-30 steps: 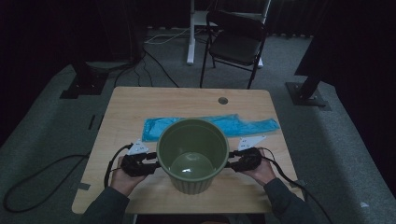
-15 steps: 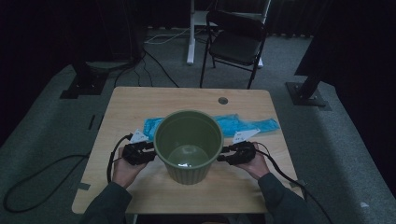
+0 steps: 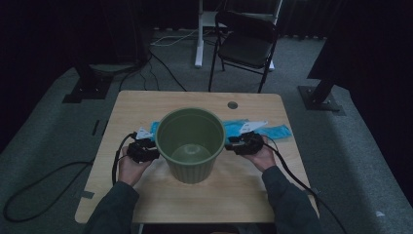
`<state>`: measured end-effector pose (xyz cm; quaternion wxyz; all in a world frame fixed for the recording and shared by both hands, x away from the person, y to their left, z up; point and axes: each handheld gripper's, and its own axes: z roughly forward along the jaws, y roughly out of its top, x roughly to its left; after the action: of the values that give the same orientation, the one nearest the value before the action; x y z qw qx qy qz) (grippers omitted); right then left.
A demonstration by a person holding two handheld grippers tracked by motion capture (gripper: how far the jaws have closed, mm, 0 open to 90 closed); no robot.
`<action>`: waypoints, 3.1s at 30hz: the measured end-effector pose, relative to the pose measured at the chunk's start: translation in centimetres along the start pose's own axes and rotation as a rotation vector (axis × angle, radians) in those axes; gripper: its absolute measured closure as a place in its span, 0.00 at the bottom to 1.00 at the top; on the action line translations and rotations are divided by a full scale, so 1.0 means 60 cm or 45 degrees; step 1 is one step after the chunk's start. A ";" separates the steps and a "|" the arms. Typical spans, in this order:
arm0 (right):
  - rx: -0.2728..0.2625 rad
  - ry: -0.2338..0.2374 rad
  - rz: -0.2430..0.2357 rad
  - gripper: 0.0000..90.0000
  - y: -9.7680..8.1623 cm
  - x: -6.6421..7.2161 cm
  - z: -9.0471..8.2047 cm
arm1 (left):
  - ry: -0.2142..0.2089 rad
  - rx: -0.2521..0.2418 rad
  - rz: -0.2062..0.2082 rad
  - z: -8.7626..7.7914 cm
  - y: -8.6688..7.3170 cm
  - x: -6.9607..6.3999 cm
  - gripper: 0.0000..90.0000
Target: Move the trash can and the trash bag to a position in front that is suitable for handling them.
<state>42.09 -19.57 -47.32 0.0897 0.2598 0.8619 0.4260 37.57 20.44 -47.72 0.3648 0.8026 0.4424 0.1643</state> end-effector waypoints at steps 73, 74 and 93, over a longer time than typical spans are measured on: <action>0.304 -0.183 0.064 0.60 -0.071 -0.055 0.054 | -0.027 -0.008 -0.006 0.004 -0.007 0.003 0.58; 0.304 -0.181 0.058 0.59 -0.071 -0.053 0.055 | -0.027 -0.008 -0.006 0.004 -0.007 0.003 0.58; 0.440 -0.201 0.071 1.00 -0.101 -0.018 -0.004 | -0.036 -0.014 -0.018 0.004 -0.008 0.004 0.58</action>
<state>40.67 -23.34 -51.99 0.0993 0.3280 0.9050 0.2522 37.56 20.71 -48.26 0.3766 0.7997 0.4419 0.1529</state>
